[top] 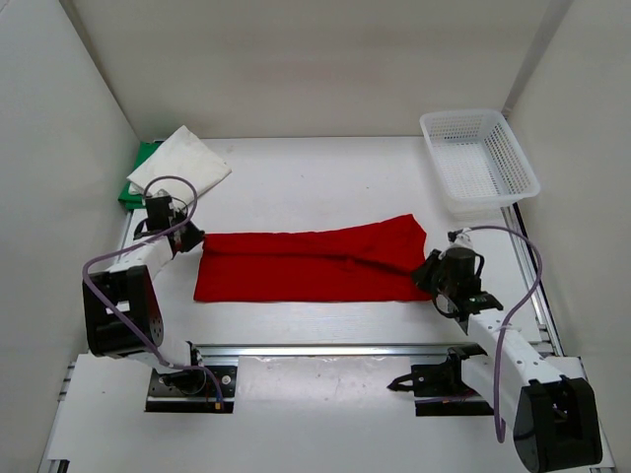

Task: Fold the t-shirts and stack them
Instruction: Fold the other side of the tshirt into a rectangle

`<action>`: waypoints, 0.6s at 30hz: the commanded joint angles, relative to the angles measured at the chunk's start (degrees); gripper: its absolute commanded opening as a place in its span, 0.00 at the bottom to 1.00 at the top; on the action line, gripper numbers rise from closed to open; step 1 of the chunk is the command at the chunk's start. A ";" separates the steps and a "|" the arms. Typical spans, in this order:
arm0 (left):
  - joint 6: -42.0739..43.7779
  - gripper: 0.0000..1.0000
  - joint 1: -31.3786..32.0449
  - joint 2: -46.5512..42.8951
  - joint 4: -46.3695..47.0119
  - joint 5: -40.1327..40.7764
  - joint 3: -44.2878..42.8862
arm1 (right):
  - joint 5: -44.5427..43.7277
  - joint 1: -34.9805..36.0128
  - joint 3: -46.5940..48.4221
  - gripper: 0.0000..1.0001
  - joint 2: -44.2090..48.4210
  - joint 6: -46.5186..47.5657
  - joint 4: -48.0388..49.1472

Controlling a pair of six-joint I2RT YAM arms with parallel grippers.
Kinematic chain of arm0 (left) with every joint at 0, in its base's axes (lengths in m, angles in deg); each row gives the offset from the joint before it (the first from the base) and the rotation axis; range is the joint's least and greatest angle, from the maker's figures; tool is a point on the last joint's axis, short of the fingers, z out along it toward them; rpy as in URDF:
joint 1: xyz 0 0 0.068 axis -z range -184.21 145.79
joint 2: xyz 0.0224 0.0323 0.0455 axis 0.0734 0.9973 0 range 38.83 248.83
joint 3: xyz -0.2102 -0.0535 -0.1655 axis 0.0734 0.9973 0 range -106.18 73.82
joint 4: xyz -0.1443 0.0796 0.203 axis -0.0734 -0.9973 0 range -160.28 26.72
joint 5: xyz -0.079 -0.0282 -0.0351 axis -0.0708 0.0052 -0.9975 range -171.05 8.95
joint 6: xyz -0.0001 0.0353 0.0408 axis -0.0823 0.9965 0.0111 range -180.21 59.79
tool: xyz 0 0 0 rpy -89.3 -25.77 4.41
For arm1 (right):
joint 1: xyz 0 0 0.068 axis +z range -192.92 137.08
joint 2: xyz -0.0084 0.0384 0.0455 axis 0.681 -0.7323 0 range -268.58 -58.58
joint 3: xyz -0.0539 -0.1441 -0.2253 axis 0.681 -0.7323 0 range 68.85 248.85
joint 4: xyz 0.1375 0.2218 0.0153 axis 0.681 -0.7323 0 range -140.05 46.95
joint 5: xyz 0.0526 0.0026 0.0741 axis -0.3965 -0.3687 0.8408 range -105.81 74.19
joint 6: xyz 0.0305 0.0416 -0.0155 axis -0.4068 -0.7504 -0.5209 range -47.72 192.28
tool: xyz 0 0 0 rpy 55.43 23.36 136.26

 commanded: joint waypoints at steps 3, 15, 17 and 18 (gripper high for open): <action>-2.54 0.30 -4.34 -1.96 -0.53 -3.82 0.82 | -2.81 3.14 -4.29 0.04 2.03 -4.97 0.74; -5.81 0.34 5.48 -11.21 7.12 1.07 3.47 | -9.33 5.87 3.00 0.32 4.51 -1.47 -2.08; -3.62 0.35 11.35 -10.51 6.95 5.47 2.15 | -5.91 6.40 5.18 0.10 -0.22 -0.76 1.68; -3.00 0.36 12.95 -9.37 6.86 5.93 1.19 | -1.89 7.19 6.42 0.03 -4.43 0.80 2.66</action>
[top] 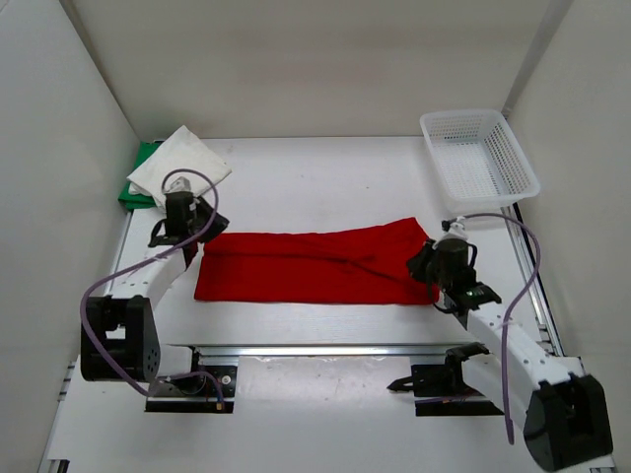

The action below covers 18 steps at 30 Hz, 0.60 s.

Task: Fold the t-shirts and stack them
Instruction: Fold the other side of the tshirt into a rectangle

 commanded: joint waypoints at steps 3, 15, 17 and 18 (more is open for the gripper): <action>4.62 0.36 8.10 4.52 0.28 8.64 -4.64 | 7.02 3.95 9.55 0.08 -17.38 6.01 10.51; 11.22 0.20 5.47 19.39 -6.84 6.10 -12.30 | 17.92 3.51 20.20 0.00 -39.04 8.04 16.77; 11.57 0.13 5.91 20.62 -8.07 6.09 -13.43 | 19.86 4.04 20.90 0.00 -40.97 8.30 16.16; 11.92 0.12 6.09 20.71 -8.16 6.18 -13.44 | 20.22 4.30 20.90 0.00 -40.63 8.83 15.54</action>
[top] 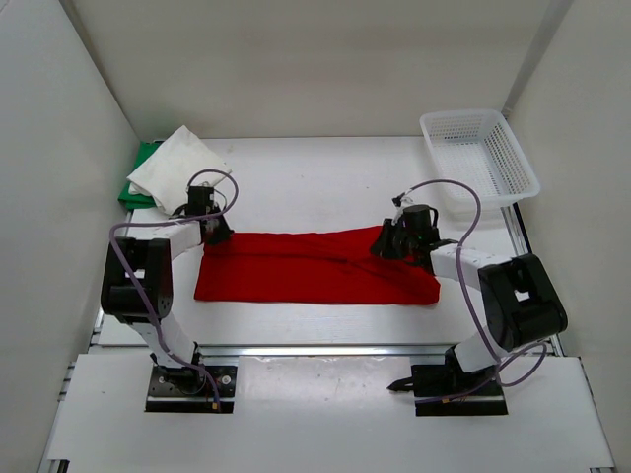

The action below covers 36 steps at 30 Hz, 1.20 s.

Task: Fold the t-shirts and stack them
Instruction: Fold the other side of the tshirt into a rectangle

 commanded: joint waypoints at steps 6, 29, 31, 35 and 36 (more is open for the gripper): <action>2.65 0.02 -0.17 1.07 -3.91 -0.77 -3.34 | 4.29 6.96 -1.62 0.00 2.11 4.25 -3.07; -1.56 0.03 -6.68 -21.87 -3.30 -2.72 7.91 | -4.42 13.57 -6.81 0.00 15.21 1.45 -3.62; -1.65 0.02 -5.01 -17.32 -3.81 -2.88 5.99 | -3.27 12.08 -7.60 0.00 15.21 0.92 -2.47; -1.21 0.00 -2.37 -12.55 -3.66 -6.48 6.23 | -5.82 10.95 -7.70 0.00 16.09 0.31 -0.91; -1.56 0.00 -2.19 -12.38 -2.69 -7.10 7.37 | -5.38 10.33 -7.52 0.00 15.40 0.04 0.24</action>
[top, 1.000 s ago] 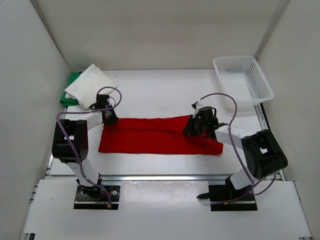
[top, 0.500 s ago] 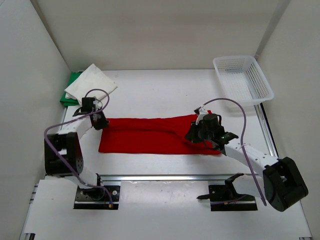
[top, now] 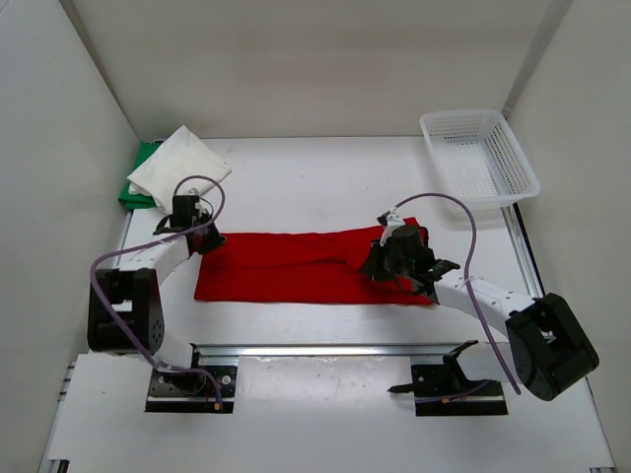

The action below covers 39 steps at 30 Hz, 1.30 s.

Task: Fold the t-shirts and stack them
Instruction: Fold the other side of the tshirt into a rectangle

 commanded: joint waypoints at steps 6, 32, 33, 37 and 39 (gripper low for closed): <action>0.85 0.00 -0.39 0.96 0.16 -3.50 5.50 | 0.25 -3.83 9.17 0.00 -9.08 -0.79 6.36; -12.16 0.03 21.39 -4.31 22.74 -6.14 14.46 | -13.29 8.39 2.77 0.19 1.54 1.76 -2.85; -12.07 0.03 21.13 -4.49 22.92 -6.40 14.12 | -14.16 8.38 2.68 0.20 0.58 2.37 -4.42; -12.50 0.04 20.95 -4.05 24.32 -6.67 14.29 | -14.26 4.61 2.86 0.17 -2.85 1.94 -5.92; -13.12 0.04 20.52 -3.70 25.20 -7.37 13.94 | -12.41 3.11 2.07 0.05 -3.73 1.06 -5.23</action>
